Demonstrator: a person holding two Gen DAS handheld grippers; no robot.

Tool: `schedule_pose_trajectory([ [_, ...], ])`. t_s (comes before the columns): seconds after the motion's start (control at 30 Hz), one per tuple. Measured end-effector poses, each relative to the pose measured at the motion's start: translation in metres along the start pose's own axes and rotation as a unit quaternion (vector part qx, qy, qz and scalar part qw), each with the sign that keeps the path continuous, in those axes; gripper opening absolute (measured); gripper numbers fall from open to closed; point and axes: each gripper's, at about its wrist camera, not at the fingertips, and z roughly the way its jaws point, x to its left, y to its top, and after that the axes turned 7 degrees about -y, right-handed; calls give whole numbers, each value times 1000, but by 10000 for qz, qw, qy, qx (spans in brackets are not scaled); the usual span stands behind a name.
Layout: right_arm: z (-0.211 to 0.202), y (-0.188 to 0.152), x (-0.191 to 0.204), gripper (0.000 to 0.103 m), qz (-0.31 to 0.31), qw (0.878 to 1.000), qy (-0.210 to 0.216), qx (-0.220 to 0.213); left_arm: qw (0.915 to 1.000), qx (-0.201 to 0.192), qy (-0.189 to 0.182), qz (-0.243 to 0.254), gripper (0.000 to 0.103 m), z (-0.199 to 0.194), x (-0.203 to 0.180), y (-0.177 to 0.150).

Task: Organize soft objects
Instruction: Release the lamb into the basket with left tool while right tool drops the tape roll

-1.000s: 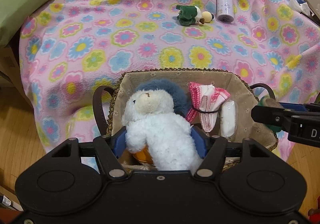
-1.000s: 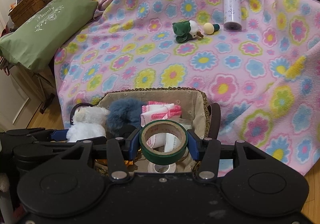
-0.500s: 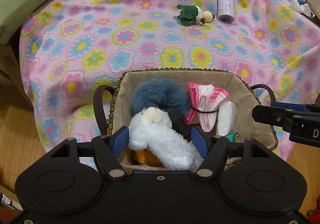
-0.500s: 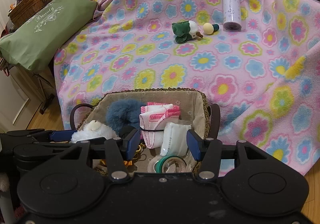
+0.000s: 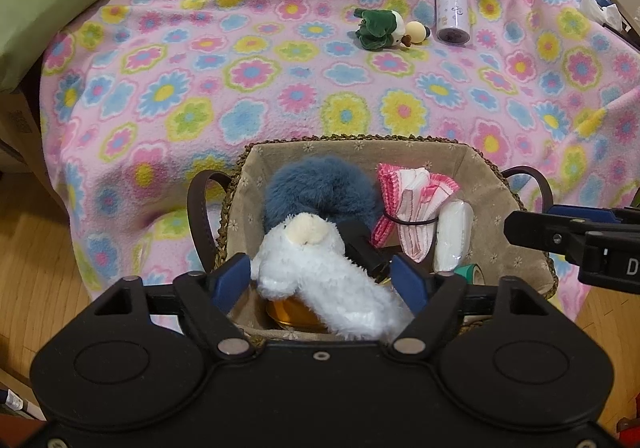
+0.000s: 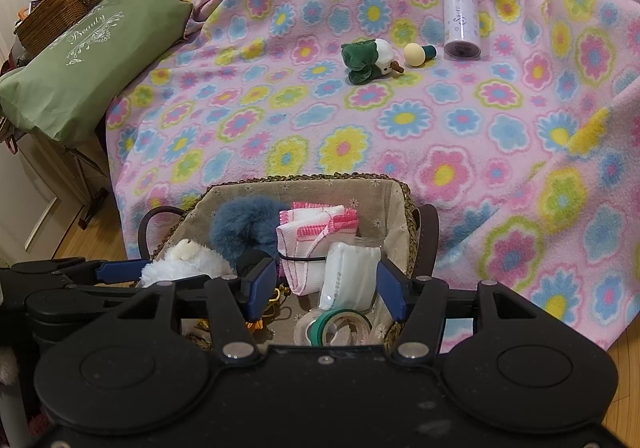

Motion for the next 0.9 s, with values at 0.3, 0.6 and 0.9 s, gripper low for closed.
schedule_pose_trajectory([
  [0.3,0,-1,0,58,-14,10000,-7,2,10000,-9,29,14,74,0,-1,0],
  [0.6,1,-1,0,59,-25,10000,-7,4,10000,3,39,5,74,0,-1,0],
  [0.9,1,0,0,65,-90,10000,-11,-3,10000,-17,41,20,74,-1,0,1],
])
